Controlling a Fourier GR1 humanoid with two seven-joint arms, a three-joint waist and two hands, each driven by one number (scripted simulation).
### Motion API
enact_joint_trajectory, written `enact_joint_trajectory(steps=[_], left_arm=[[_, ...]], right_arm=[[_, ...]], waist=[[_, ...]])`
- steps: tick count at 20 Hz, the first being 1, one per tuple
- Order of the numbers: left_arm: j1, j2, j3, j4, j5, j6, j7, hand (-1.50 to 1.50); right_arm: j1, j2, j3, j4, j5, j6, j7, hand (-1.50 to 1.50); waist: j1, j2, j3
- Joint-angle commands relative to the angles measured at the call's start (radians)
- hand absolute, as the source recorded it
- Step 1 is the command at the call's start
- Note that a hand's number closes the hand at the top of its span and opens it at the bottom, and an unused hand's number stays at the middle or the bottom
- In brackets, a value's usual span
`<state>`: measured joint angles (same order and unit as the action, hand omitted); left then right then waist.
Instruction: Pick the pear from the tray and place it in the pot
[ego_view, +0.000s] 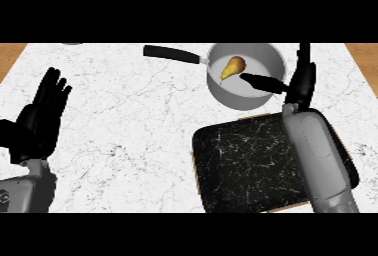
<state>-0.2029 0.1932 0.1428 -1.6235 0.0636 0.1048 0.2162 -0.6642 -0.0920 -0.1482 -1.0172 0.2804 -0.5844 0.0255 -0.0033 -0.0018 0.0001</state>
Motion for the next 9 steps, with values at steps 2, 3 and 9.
enact_joint_trajectory(steps=[2, 3, 9], left_arm=[[0.003, -0.002, 0.009, -0.033, 0.007, 0.003, 0.028, 0.0], [0.032, -0.007, -0.009, -0.044, -0.018, 0.001, 0.013, 0.0], [-0.04, 0.025, 0.033, -0.02, 0.017, -0.022, 0.061, 0.0]], right_arm=[[0.145, -0.058, 0.019, -0.167, -0.033, 0.101, 0.024, -1.5], [0.147, -0.061, 0.026, -0.195, -0.021, 0.092, 0.05, -1.5], [0.257, -0.063, 0.069, -0.368, -0.002, 0.12, 0.14, -1.5]], waist=[[0.0, 0.0, 0.0], [0.002, 0.0, 0.0], [-0.002, 0.0, 0.0]])
